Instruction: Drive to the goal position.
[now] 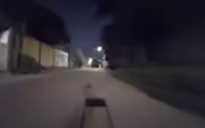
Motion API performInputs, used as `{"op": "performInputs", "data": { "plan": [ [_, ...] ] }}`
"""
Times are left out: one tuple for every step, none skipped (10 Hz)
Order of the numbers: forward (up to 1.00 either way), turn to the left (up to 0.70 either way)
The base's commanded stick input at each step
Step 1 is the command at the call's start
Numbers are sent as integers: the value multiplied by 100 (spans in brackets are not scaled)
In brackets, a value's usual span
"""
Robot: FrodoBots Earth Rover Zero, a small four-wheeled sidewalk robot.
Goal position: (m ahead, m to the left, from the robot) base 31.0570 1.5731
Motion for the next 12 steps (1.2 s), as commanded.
{"op": "performInputs", "data": {
  "plan": [
    [70,-35],
    [70,-35],
    [70,-35],
    [70,-35],
    [70,-35],
    [70,-35],
    [70,-35],
    [70,0],
    [70,0],
    [70,0],
    [70,0],
    [70,0]
  ]
}}
